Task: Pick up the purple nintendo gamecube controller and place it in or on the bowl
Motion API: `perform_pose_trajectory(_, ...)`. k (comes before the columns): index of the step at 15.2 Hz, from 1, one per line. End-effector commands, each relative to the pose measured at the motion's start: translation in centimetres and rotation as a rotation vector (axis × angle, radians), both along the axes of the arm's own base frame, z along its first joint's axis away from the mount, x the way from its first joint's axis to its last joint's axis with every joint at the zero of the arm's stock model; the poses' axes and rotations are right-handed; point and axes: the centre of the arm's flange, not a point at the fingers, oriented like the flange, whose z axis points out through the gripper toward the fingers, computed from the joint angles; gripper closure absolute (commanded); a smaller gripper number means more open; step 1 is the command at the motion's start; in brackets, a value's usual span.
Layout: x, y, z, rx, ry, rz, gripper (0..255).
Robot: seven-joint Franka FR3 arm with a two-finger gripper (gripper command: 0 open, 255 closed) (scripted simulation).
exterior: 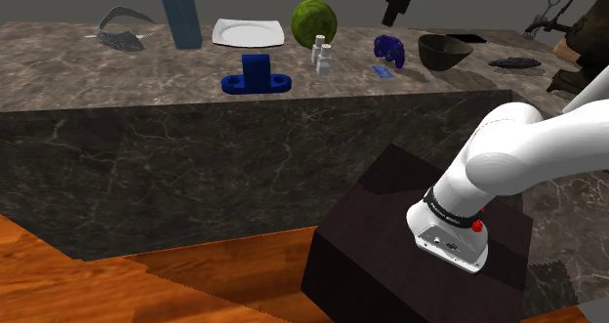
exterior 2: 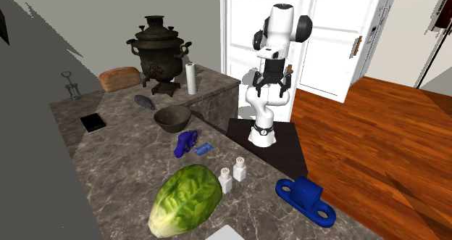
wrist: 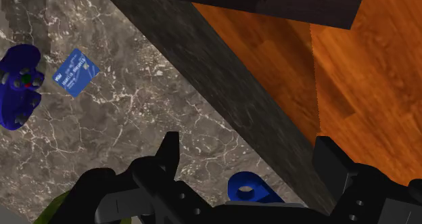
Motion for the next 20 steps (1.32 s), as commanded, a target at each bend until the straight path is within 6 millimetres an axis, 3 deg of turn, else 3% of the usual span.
perform_pose_trajectory(1,0.0,0.0,0.0,0.000,0.000,0.000,0)
perform_pose_trajectory(20,8.4,-22.2,-8.8,0.025,0.021,-0.130,0)
